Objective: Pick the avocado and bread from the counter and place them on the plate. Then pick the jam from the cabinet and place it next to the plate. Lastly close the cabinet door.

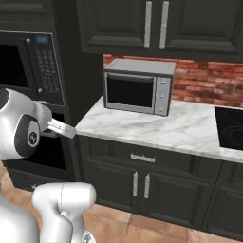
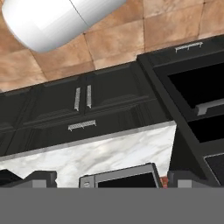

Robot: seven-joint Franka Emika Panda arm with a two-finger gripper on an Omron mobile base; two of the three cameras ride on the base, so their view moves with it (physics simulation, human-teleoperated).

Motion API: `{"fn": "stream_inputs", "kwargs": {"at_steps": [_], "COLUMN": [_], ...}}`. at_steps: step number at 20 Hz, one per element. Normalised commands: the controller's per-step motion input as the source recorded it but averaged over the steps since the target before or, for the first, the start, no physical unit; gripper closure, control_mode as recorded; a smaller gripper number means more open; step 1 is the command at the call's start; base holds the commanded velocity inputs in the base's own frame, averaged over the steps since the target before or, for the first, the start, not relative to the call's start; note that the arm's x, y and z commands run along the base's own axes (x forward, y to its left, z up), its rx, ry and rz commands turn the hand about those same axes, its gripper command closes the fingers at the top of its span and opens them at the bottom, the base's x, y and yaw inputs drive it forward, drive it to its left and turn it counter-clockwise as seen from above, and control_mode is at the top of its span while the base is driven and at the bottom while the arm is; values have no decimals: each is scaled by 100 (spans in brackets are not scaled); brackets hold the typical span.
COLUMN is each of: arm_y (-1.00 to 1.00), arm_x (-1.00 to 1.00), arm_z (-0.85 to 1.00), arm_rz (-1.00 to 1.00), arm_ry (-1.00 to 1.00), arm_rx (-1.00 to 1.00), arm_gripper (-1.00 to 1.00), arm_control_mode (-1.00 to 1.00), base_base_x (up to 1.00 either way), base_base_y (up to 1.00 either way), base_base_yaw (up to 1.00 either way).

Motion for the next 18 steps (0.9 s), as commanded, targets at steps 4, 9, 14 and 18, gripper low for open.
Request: {"fn": "stream_inputs", "kwargs": {"at_steps": [4, 9, 14, 18], "arm_y": [0, 0, 0, 0], "arm_x": [0, 0, 0, 0], "arm_z": [0, 0, 0, 0], "arm_rz": [0, 0, 0, 0], "arm_ry": [0, 0, 0, 0], "arm_rx": [0, 0, 0, 0], "arm_gripper": [-100, -100, -100, -100], "arm_control_mode": [100, 100, 100, 100], "base_base_x": [17, 15, 18, 19], "base_base_y": [-54, -56, -53, -44], "base_base_yaw": [-5, -5, -5, -12]}}
